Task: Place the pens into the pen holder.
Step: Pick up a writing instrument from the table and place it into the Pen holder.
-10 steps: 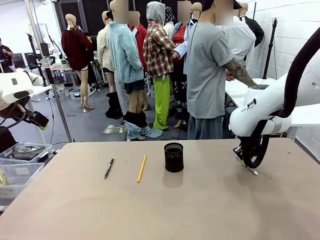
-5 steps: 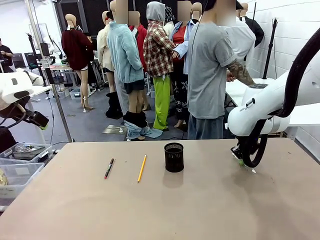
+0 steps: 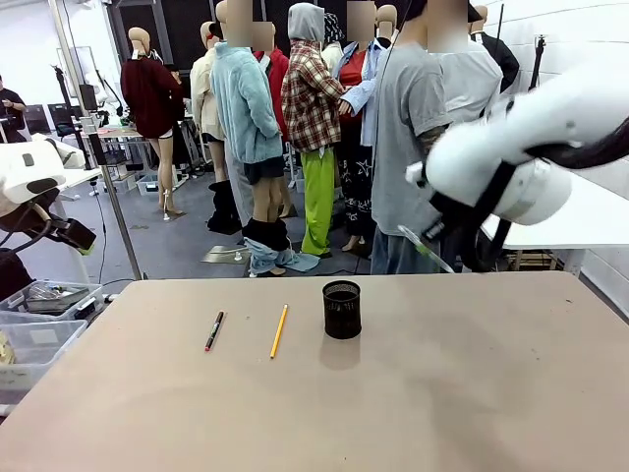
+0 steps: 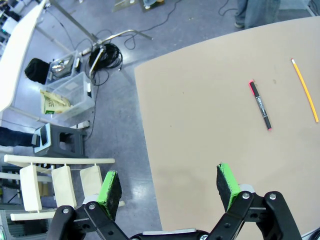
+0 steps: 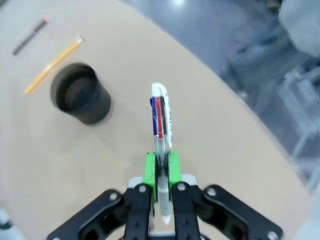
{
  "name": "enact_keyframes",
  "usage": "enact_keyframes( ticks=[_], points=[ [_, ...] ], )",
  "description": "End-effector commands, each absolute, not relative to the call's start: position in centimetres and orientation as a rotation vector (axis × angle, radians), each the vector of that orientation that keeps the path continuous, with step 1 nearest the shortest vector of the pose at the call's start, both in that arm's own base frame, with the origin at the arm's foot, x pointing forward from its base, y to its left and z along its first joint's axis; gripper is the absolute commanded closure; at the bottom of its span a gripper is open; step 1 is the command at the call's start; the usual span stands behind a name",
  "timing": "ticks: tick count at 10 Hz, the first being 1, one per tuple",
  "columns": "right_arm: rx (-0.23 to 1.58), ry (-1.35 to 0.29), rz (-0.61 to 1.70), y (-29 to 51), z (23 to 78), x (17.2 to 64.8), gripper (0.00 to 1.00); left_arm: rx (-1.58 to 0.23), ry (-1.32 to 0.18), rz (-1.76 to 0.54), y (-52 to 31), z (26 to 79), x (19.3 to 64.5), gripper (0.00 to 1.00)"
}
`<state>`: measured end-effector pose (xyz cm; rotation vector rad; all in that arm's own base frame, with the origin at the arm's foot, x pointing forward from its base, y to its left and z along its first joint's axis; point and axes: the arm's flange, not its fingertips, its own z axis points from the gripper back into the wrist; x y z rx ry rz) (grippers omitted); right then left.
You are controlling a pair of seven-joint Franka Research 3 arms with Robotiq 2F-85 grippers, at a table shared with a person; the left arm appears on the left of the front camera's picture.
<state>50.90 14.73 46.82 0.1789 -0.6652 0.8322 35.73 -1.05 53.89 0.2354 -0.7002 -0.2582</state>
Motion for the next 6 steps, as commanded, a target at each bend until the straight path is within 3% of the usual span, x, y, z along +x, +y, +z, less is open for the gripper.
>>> enact_keyframes(
  ticks=[1, 3, 5, 6],
  points=[
    [0.5, -0.88, 1.097, 13.3, 44.8, 51.9, 1.0, 0.242, -0.71, -0.255, -1.1, 53.9, 35.9, 0.0],
    [0.908, -1.079, 1.279, 15.5, 44.9, 54.3, 1.0, 0.242, -0.71, -0.255, -1.1, 53.9, 35.9, 0.0],
    [0.969, -1.088, 1.229, 16.3, 43.9, 55.4, 1.0, 0.242, -0.71, -0.255, -1.1, 53.9, 35.9, 0.0],
    [0.528, -1.025, 1.114, 20.4, 52.9, 52.1, 1.0, 0.242, -0.71, -0.255, -1.1, 53.9, 35.9, 0.0]
  ],
)
